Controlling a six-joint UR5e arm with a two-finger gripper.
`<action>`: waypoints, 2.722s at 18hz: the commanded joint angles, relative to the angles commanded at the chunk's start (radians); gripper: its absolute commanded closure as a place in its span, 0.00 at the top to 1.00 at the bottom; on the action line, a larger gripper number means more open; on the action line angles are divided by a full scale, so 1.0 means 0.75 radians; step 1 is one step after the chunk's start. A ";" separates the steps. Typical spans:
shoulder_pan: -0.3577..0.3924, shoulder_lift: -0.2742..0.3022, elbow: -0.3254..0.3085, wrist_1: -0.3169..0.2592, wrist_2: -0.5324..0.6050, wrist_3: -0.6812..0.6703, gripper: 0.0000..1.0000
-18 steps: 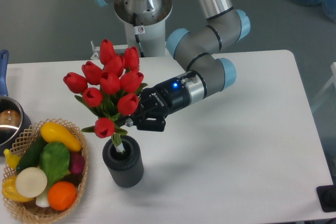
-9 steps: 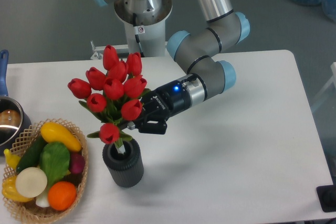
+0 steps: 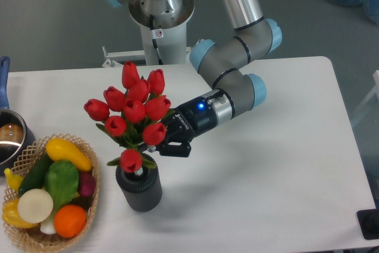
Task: Insert the flowers into the vase
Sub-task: 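Lower the tulip stems down into the black vase, then push the tulips further down into the vase and settle them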
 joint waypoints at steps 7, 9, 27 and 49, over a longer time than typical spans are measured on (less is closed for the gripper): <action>0.002 -0.021 -0.010 -0.002 0.000 0.023 0.11; 0.002 -0.019 -0.020 -0.002 0.000 0.023 0.11; -0.004 -0.068 -0.039 0.002 0.027 0.069 0.12; 0.000 -0.096 -0.061 0.002 0.031 0.123 0.18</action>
